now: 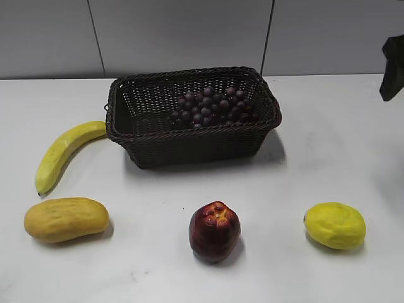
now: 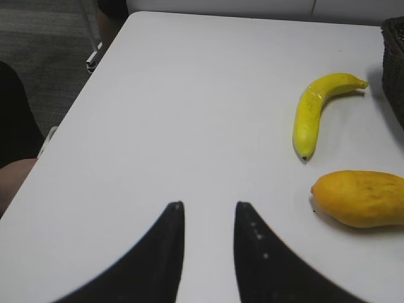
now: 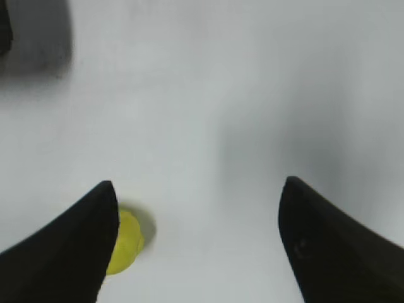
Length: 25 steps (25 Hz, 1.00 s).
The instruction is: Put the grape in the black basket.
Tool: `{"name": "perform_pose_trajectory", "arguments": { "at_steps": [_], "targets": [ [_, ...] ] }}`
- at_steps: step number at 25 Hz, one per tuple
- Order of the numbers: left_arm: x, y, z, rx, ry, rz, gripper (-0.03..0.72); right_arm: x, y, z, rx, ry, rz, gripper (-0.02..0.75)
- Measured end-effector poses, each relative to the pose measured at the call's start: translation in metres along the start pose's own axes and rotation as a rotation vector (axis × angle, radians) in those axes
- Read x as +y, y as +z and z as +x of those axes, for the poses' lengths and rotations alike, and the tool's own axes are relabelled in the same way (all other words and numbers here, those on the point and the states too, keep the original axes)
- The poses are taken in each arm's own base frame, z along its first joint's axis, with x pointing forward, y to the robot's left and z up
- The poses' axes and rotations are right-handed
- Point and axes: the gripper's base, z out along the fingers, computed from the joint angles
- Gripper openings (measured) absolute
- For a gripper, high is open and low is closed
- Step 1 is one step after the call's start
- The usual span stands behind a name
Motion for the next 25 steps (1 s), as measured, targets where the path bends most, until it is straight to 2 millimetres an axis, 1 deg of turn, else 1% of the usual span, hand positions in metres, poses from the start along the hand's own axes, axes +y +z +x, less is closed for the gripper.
{"name": "perform_pose_trajectory", "arguments": {
  "at_steps": [4,7,8,10,11,14,18,22,25],
  "targets": [
    [0.0,0.0,0.0,0.0,0.0,0.0,0.216,0.0,-0.009,0.04,-0.022,0.004,-0.004,0.594],
    [0.0,0.0,0.0,0.0,0.0,0.0,0.216,0.0,-0.014,0.076,-0.023,0.002,0.001,0.592],
    [0.0,0.0,0.0,0.0,0.0,0.0,0.216,0.0,-0.018,0.086,-0.04,0.0,0.003,0.592],
    [0.0,0.0,0.0,0.0,0.0,0.0,0.216,-0.001,-0.021,0.107,-0.052,0.0,0.005,0.592],
    [0.0,0.0,0.0,0.0,0.0,0.0,0.216,0.0,-0.025,0.116,-0.07,-0.001,0.005,0.592],
    [0.0,0.0,0.0,0.0,0.0,0.0,0.216,-0.001,-0.029,0.145,-0.084,-0.002,0.006,0.592],
    [0.0,0.0,0.0,0.0,0.0,0.0,0.216,-0.001,-0.035,0.175,-0.119,-0.003,0.006,0.592],
    [0.0,0.0,0.0,0.0,0.0,0.0,0.216,0.0,-0.037,0.203,-0.15,0.003,-0.006,0.592],
    [0.0,0.0,0.0,0.0,0.0,0.0,0.216,0.0,-0.034,0.223,-0.151,0.005,-0.011,0.592]
  ]
}}
